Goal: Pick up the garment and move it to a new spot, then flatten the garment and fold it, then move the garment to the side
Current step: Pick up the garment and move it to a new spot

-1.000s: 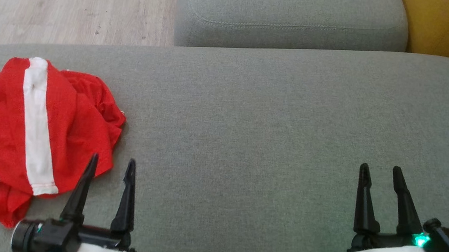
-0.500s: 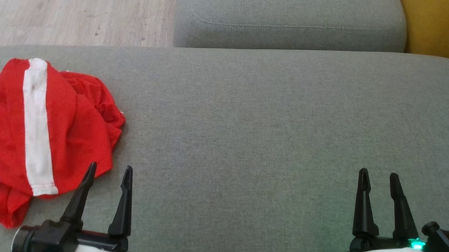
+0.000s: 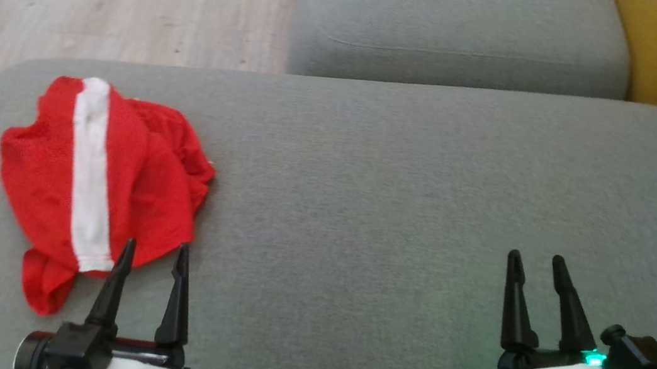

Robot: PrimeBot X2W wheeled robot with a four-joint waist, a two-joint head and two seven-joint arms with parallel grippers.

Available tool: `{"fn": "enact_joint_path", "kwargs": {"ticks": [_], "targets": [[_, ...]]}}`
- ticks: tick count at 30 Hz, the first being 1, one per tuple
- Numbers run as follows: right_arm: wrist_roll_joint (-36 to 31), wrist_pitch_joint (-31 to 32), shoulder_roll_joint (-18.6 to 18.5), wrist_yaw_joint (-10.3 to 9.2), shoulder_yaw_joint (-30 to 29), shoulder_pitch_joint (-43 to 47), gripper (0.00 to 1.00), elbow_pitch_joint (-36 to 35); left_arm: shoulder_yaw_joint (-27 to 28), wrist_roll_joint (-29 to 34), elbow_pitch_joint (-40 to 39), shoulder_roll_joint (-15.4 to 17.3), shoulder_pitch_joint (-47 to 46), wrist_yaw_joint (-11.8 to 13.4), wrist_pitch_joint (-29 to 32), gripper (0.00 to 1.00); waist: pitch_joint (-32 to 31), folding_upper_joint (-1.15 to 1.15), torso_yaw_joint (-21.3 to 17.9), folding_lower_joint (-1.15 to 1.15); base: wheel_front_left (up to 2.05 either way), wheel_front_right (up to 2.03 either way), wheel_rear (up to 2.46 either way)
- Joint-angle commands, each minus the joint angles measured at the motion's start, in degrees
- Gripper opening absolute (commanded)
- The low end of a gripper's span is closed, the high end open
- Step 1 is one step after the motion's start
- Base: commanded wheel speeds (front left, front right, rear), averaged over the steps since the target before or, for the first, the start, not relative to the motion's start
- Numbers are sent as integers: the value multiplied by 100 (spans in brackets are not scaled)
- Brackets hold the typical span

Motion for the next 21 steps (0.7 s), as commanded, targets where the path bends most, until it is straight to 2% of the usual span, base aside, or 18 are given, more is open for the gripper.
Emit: {"fn": "enact_joint_path", "kwargs": {"ticks": [1, 11, 21], "targets": [[24, -61, -50, 44, 180, -165, 100, -175, 235, 10, -170, -26, -218, 32, -55, 100, -31, 0, 144, 0, 0, 0, 0], [187, -61, -50, 44, 380, -38, 100, -166, 444, 143, -166, -27, -69, 34, -55, 100, -154, 0, 879, 0, 0, 0, 0], [327, -61, -50, 44, 510, 20, 100, -138, 544, 197, -212, -27, 6, 23, -55, 100, -191, 0, 1260, 0, 0, 0, 0]]}}
